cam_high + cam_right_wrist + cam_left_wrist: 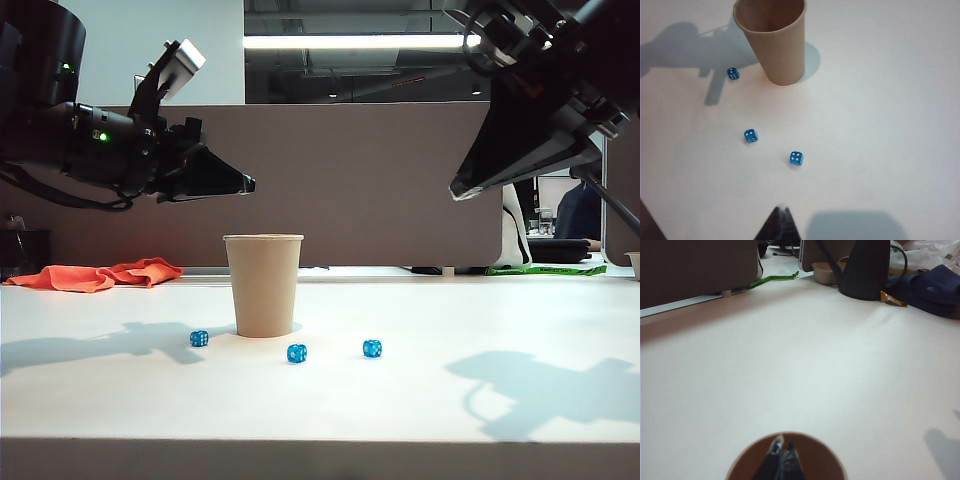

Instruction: Pick up the dice with a different color and drop it into the paper cup.

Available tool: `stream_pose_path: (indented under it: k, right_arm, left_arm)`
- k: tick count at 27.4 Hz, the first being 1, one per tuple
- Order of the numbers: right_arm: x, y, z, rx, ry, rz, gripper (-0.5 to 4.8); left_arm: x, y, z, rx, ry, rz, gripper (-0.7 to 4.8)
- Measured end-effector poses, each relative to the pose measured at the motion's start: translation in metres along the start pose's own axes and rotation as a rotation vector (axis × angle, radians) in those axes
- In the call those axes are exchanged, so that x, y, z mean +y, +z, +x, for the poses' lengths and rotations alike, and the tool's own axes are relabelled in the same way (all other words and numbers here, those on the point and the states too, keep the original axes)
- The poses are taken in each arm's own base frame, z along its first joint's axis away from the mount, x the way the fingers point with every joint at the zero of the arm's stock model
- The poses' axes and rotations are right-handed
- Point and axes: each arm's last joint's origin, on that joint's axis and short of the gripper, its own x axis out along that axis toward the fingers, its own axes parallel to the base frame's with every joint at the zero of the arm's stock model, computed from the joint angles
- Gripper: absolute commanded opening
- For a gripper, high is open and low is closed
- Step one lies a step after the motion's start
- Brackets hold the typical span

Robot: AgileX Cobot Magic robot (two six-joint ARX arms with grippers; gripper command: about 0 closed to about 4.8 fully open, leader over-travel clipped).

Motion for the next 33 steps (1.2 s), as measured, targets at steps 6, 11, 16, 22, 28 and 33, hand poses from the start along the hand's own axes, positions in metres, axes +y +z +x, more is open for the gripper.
stream_pose_path:
  k: [6, 11, 16, 22, 28, 33]
  right_arm:
    - [-0.001, 0.005, 0.0, -0.049, -0.018, -0.009, -0.01]
    - [-0.007, 0.013, -0.003, -0.137, -0.05, -0.015, -0.01]
    - [-0.016, 0.018, -0.017, -0.201, -0.134, -0.002, -0.01]
    - [-0.026, 0.022, -0.041, -0.288, -0.215, 0.015, -0.01]
    - [-0.043, 0.013, -0.082, -0.375, -0.388, 0.065, -0.01]
    - [-0.042, -0.011, -0.099, -0.4, -0.466, 0.077, -0.01]
  left_arm:
    - [0.0, 0.01, -0.002, -0.057, 0.034, 0.01, -0.06]
    - [0.002, 0.028, -0.014, -0.103, 0.116, 0.027, -0.06]
    - [0.007, 0.049, -0.043, -0.089, 0.213, 0.013, -0.06]
    - [-0.001, 0.068, -0.083, 0.01, 0.369, 0.027, -0.06]
    - [-0.034, 0.085, -0.121, 0.096, 0.421, 0.014, -0.06]
    - [-0.051, 0.093, -0.141, 0.098, 0.469, 0.018, -0.06]
